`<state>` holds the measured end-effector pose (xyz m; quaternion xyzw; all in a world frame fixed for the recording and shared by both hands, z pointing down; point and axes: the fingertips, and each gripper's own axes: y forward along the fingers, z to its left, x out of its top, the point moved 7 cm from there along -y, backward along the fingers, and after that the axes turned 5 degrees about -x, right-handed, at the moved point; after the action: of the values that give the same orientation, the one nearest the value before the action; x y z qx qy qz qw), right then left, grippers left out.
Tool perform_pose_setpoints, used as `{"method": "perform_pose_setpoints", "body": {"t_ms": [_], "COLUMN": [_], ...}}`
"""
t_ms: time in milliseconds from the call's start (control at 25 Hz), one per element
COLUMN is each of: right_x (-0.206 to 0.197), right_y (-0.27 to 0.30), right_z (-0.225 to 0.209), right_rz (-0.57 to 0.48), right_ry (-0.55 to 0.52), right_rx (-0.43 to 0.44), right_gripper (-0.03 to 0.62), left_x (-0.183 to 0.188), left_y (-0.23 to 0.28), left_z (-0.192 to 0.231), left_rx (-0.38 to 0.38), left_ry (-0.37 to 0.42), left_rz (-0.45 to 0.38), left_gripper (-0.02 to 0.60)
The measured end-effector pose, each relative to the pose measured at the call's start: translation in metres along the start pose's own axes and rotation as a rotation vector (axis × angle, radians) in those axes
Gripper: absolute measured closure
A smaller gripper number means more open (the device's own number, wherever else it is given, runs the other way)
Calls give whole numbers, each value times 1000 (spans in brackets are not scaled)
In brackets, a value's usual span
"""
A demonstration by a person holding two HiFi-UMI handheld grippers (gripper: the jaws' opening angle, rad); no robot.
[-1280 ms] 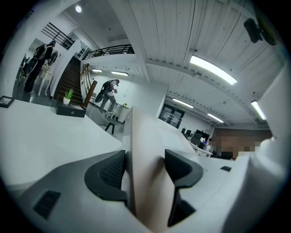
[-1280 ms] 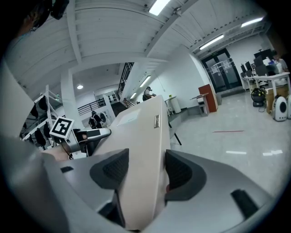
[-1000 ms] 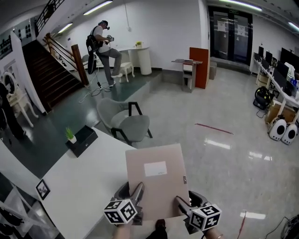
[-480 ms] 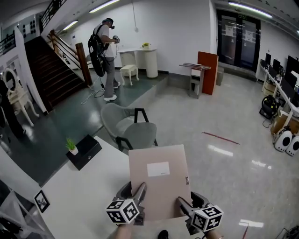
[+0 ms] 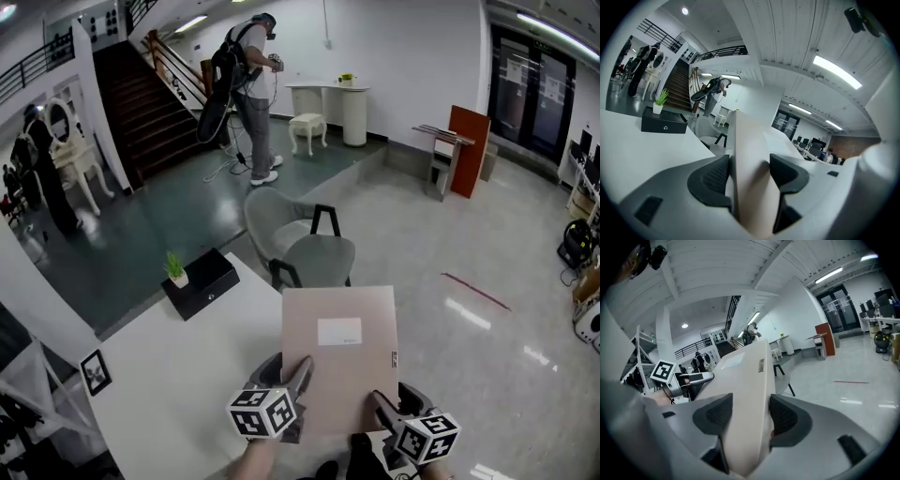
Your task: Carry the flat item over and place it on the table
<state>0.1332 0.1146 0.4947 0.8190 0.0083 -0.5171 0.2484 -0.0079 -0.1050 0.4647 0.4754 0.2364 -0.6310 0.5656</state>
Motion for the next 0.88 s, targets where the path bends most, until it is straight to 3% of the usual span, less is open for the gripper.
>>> {"method": "perform_pose_setpoints", "body": {"t_ms": [240,600,880], "right_x": [23,55,69], "right_y": [43,117,162], "right_z": [2,10,24], "right_rz": [40,140,210], "right_ry": [-47,-100,-218], "right_rx": [110,349,509], "right_gripper": [347,347,347], "left_x": [14,28,26], "left_y": [-2,-11,-29], "left_z": [21,45,55], "left_rx": [119,361,547], "left_ry": [-28,-88,-141], "left_rz": [-51,-144,-223], "left_gripper": [313,314,314]}}
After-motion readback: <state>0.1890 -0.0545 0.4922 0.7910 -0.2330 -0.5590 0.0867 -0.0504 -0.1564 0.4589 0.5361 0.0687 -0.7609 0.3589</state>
